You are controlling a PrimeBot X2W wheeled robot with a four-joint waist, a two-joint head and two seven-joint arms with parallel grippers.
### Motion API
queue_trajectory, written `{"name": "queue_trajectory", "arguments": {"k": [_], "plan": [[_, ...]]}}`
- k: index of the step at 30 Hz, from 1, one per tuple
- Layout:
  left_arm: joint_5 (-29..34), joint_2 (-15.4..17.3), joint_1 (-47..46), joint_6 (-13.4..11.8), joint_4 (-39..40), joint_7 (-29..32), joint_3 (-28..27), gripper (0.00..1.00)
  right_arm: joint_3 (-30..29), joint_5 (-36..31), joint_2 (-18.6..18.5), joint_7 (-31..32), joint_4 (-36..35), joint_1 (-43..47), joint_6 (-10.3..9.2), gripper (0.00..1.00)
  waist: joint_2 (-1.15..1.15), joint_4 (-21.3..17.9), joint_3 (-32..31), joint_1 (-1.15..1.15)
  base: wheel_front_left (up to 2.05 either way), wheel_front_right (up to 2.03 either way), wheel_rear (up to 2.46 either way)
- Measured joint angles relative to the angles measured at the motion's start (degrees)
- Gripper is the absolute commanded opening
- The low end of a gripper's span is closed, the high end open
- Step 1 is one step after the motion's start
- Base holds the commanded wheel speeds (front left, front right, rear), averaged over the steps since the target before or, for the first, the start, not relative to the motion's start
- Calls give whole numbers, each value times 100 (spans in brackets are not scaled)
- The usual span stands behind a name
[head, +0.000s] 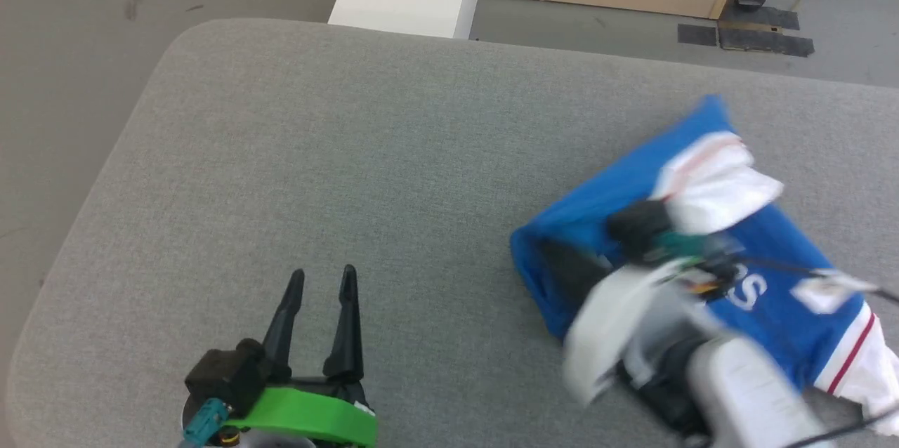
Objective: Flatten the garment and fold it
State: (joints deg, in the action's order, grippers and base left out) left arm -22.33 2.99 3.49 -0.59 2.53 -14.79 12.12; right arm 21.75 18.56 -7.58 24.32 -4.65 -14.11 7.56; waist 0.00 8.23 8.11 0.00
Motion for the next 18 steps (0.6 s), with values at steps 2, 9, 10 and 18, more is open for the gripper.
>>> {"name": "queue_trajectory", "arguments": {"k": [2,9,10,18], "plan": [[-7,0,0,-3,2,0,-31,100,583,187,1,119,-29,2,0,0,0,40,11,0,0,0,0],[-43,0,0,-1,-11,0,-62,100,1295,582,-180,324,561,189,0,31,0,251,60,0,0,0,0],[-43,0,0,1,-19,0,-58,100,1280,582,-249,314,703,211,1,76,0,286,70,0,0,0,0],[-45,0,1,-3,-25,0,-59,100,960,569,-357,192,980,238,0,100,0,364,90,0,0,0,0]]}}
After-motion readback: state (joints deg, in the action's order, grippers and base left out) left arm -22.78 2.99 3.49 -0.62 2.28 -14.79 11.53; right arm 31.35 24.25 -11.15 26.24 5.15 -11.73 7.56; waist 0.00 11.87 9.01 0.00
